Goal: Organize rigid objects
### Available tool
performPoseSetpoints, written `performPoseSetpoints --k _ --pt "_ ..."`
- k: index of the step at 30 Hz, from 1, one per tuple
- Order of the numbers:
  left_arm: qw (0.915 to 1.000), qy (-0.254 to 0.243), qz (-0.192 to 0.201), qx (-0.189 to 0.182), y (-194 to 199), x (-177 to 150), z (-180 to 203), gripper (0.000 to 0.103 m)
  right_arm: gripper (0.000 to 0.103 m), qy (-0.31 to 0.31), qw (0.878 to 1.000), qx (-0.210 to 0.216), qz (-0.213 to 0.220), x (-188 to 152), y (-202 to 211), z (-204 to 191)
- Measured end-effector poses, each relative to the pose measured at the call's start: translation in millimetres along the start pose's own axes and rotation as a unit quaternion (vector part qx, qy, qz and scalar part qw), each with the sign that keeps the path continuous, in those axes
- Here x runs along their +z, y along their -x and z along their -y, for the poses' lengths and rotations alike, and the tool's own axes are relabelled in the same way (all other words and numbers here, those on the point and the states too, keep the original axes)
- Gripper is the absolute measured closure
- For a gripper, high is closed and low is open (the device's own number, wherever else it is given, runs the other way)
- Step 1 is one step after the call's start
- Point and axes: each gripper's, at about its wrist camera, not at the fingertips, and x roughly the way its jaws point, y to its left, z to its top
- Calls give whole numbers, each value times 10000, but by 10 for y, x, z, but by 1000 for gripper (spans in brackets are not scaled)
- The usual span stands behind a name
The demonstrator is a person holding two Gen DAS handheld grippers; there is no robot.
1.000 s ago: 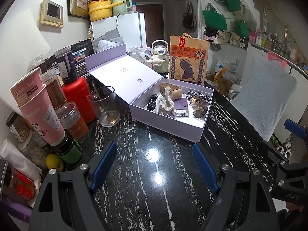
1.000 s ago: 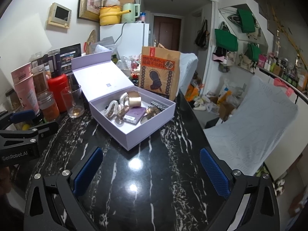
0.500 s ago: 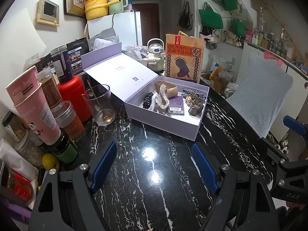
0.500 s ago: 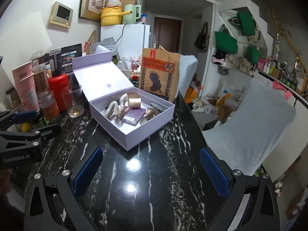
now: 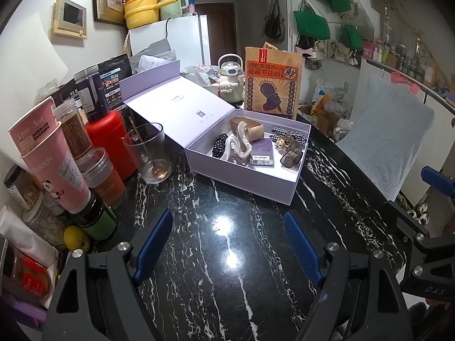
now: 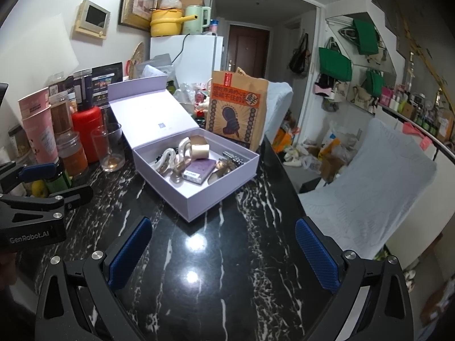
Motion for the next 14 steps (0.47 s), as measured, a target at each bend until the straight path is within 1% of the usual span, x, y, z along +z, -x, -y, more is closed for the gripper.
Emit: performPoseSetpoints --k 14 --pt "9999 19 -43 92 -68 -47 10 22 0 -20 10000 25 -49 -24 -42 5"
